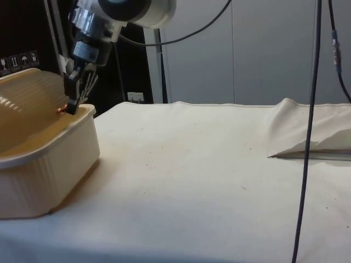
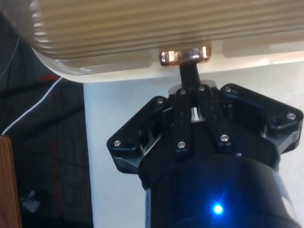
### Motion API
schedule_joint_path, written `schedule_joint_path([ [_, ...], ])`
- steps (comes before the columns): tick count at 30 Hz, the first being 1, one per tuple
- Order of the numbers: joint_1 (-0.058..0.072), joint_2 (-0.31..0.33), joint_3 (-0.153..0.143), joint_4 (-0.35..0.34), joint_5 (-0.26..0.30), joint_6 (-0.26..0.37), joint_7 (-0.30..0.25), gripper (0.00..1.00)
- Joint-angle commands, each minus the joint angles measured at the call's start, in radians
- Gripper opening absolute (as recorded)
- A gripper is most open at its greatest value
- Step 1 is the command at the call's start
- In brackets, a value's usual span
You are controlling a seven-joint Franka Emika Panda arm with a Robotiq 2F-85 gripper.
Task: Open the lid, then close it.
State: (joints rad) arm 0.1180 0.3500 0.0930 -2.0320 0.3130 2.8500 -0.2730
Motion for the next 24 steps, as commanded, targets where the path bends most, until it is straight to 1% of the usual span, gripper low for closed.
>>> schedule_joint_path([
  [1, -0.005, -0.002, 0.009, 0.005, 0.011, 0.011, -0.009, 0.0],
  [4, -0.006, -0.006, 0.009, 0.012, 0.011, 0.015, -0.01, 0.0],
  [5, -0.001, -0.008, 0.0, 0.009, 0.0, 0.002, -0.001, 0.0],
  [6, -0.006, -0.007, 0.009, 0.014, 0.011, 0.016, -0.01, 0.0],
  [13, -0.007, -0.007, 0.01, 0.032, 0.012, 0.032, -0.011, 0.0],
  [14, -0.002, -0.01, 0.0, 0.025, 0.0, 0.02, -0.001, 0.0],
  [15, -0.007, -0.007, 0.01, 0.035, 0.012, 0.034, -0.012, 0.0],
  [16, -0.008, -0.006, 0.01, 0.038, 0.012, 0.035, -0.012, 0.0],
  [22, -0.008, -0.002, 0.013, 0.057, 0.014, 0.054, -0.013, 0.0],
  [23, -0.002, -0.009, 0.0, 0.047, 0.0, 0.039, -0.001, 0.0],
  [24, -0.009, -0.001, 0.013, 0.06, 0.015, 0.057, -0.013, 0.0],
])
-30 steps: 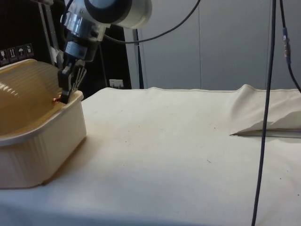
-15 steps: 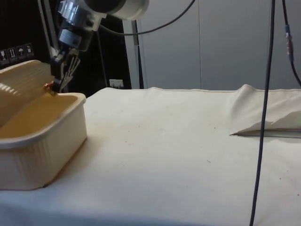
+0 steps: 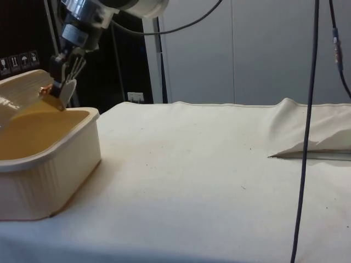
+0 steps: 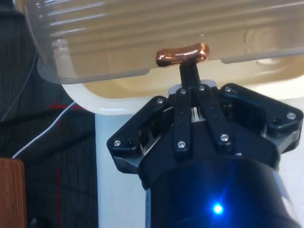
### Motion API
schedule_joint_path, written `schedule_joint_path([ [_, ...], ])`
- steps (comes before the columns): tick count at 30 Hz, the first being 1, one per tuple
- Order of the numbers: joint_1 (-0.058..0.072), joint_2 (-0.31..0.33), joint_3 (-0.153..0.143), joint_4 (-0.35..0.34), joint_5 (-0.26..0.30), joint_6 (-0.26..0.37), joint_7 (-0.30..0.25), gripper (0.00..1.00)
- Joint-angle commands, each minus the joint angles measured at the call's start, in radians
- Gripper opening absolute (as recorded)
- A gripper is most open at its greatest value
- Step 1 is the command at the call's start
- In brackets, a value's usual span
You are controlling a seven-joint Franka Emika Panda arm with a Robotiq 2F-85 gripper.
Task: Open the lid, then close it.
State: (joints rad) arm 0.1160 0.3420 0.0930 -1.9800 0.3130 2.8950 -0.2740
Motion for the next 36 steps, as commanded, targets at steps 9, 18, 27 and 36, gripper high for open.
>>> schedule_joint_path([
  [9, -0.009, 0.047, 0.019, 0.062, 0.016, 0.047, -0.015, 0.0],
  [18, -0.001, 0.062, 0.0, 0.102, 0.0, 0.056, -0.002, 0.0],
  [27, -0.002, 0.057, 0.002, 0.103, 0.004, 0.065, -0.001, 0.0],
  [36, 0.001, 0.035, -0.006, 0.097, -0.004, 0.062, 0.0, 0.0],
])
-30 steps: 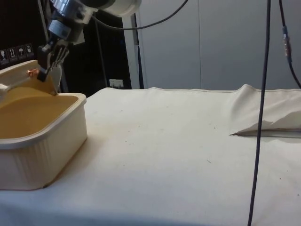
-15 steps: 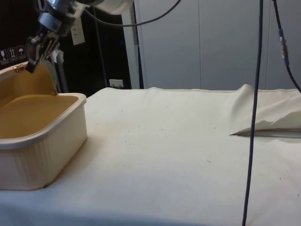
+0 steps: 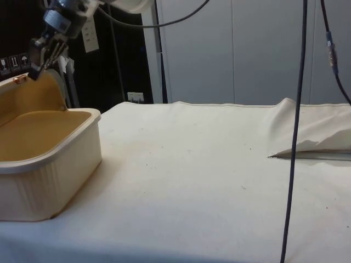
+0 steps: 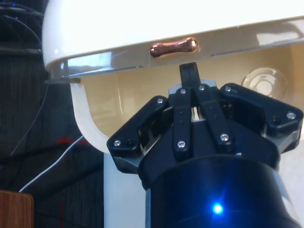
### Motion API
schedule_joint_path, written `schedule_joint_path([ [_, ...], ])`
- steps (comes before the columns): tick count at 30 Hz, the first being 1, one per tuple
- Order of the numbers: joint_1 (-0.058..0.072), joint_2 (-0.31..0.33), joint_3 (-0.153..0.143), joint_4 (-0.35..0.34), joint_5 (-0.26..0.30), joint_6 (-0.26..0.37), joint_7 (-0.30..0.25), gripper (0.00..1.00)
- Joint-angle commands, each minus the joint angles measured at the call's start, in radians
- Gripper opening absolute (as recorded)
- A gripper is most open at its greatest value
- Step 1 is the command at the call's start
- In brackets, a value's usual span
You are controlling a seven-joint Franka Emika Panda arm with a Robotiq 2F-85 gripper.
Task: Open the lid, then close it.
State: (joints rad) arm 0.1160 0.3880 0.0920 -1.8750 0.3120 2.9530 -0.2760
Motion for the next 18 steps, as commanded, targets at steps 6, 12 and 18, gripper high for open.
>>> schedule_joint_path([
  [6, -0.001, -0.036, -0.002, -0.008, 0.0, 0.008, -0.003, 0.0],
  [12, -0.001, -0.04, -0.004, 0.013, -0.002, 0.005, -0.006, 0.0],
  [18, -0.001, -0.036, -0.006, 0.039, -0.001, -0.001, -0.01, 0.0],
])
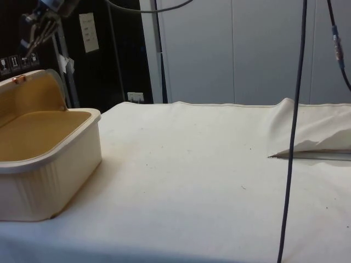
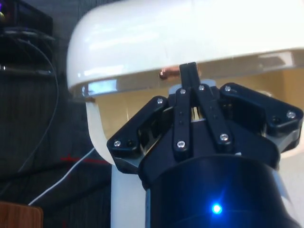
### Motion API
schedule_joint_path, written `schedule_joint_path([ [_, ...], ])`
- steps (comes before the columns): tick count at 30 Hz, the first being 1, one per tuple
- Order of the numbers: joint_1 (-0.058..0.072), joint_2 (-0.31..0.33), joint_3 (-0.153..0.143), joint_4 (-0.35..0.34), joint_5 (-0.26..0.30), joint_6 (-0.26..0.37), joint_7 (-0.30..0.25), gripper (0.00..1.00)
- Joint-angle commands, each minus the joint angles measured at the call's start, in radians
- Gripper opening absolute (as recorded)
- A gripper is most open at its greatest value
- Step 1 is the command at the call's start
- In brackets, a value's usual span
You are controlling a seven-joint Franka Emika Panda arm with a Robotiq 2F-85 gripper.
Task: Open the lid, then close it.
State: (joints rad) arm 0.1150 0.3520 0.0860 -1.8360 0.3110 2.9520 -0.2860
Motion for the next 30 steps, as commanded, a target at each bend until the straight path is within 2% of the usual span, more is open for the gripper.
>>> schedule_joint_path([
  [1, -0.001, 0.006, 0.0, 0.016, -0.002, -0.004, -0.001, 0.0],
  [8, 0.0, 0.037, -0.006, 0.103, -0.004, -0.053, -0.006, 0.0],
  [9, -0.001, 0.026, -0.005, 0.087, 0.0, -0.045, -0.005, 0.0],
  [12, 0.002, 0.068, -0.005, 0.147, -0.004, -0.076, -0.008, 0.0],
  [16, 0.005, 0.104, -0.005, 0.192, -0.006, -0.101, -0.007, 0.0],
  [17, 0.003, 0.095, -0.003, 0.18, -0.002, -0.088, -0.009, 0.0],
  [19, 0.006, 0.128, -0.007, 0.226, -0.007, -0.124, -0.005, 0.0],
  [22, 0.006, 0.147, -0.008, 0.257, -0.008, -0.148, -0.005, 0.0],
  [25, 0.004, 0.157, -0.003, 0.273, -0.002, -0.162, -0.009, 0.0],
  [26, 0.008, 0.154, -0.008, 0.271, -0.007, -0.174, -0.002, 0.0],
  [30, 0.008, 0.157, -0.007, 0.272, -0.005, -0.196, -0.002, 0.0],
])
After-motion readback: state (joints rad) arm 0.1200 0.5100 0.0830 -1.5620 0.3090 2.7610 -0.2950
